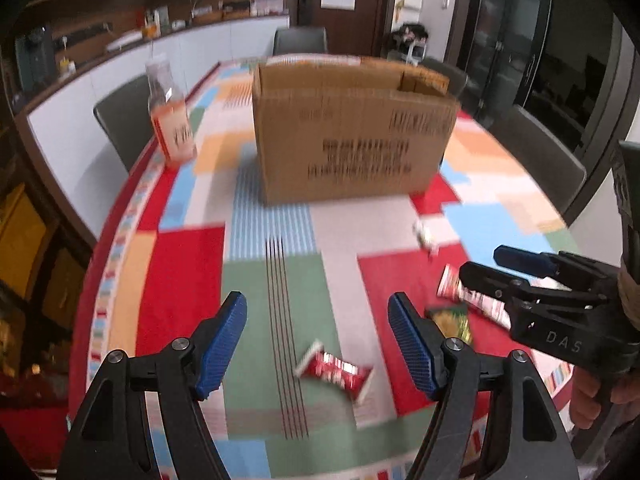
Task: Organize snacks
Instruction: 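Reach the left tool to the red chocolate bar while the right tool reaches the green cracker packet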
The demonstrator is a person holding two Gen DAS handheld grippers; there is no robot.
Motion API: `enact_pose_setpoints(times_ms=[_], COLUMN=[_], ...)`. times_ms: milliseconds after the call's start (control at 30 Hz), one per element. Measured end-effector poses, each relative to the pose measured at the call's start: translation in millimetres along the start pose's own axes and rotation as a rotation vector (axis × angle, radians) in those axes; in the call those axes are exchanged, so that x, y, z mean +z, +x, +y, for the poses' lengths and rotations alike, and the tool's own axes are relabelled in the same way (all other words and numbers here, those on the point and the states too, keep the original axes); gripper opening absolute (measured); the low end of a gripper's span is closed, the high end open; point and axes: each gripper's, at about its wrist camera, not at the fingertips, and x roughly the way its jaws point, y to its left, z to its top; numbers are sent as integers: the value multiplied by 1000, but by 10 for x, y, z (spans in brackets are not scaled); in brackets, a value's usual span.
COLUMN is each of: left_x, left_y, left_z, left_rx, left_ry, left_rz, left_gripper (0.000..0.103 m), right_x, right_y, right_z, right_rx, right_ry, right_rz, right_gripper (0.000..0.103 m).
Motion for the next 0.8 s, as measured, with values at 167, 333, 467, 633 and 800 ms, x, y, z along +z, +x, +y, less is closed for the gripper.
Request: enact_pose_setpoints(times_ms=[167, 333, 467, 633, 800], left_x=[-187, -308, -367, -422, -449], left_y=[143, 300, 423, 585, 718], left_z=[14, 15, 14, 65, 112], left_rx=[-12, -52, -56, -69, -79], left_ry=[-18, -56, -77, -110, -140], left_rz=[90, 168, 207, 252, 281], left_gripper=[72, 72, 72, 72, 72], right_x=[-220, -397, -497, -548, -580], right_y=[132, 269, 339, 428, 505], right_z=[-31, -61, -102, -123, -96], right_rx=[-7, -8, -12, -10, -23], right_ry=[24, 55, 81, 96, 80], right_rz=[100, 201, 252, 296, 324], right_gripper=[54, 54, 54, 54, 54])
